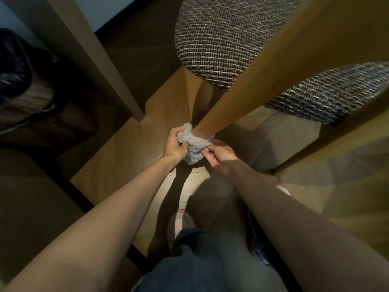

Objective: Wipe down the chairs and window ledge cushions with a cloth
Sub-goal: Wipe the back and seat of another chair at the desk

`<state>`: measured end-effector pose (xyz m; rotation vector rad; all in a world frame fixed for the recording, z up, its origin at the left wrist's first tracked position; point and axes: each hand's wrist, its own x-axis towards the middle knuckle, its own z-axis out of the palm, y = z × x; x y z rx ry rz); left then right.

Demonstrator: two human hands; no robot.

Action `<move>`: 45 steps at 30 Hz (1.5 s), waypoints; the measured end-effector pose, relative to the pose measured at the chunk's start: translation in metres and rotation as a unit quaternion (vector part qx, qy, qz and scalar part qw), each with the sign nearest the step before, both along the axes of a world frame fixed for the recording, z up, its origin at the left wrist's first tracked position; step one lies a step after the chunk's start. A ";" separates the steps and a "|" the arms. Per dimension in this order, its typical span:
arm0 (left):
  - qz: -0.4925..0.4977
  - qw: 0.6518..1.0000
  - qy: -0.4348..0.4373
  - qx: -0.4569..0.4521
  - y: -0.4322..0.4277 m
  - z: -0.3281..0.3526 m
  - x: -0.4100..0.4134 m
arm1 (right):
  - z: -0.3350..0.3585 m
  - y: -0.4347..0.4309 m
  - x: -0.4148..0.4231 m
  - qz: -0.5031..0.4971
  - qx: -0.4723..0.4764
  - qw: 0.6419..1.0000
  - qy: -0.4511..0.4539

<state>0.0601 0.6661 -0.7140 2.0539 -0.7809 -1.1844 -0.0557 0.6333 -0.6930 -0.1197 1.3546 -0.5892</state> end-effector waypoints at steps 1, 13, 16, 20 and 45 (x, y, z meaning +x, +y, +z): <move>0.006 1.000 0.002 0.000 0.000 0.000 0.000 | 0.000 -0.001 0.000 -0.001 0.001 1.000 -0.002; 0.043 0.981 0.031 -0.185 0.025 0.107 -0.030 | 0.086 0.020 -0.040 -0.096 -0.055 0.984 -0.137; 0.073 0.971 0.019 -0.227 0.026 0.148 -0.044 | 0.129 0.027 -0.056 -0.096 -0.105 0.978 -0.154; 0.093 0.957 0.000 -0.275 0.029 0.202 -0.063 | 0.185 0.035 -0.075 -0.091 -0.180 0.962 -0.182; -0.074 0.920 0.070 -0.379 0.173 0.372 -0.125 | 0.362 0.195 -0.204 0.031 -0.539 0.827 0.158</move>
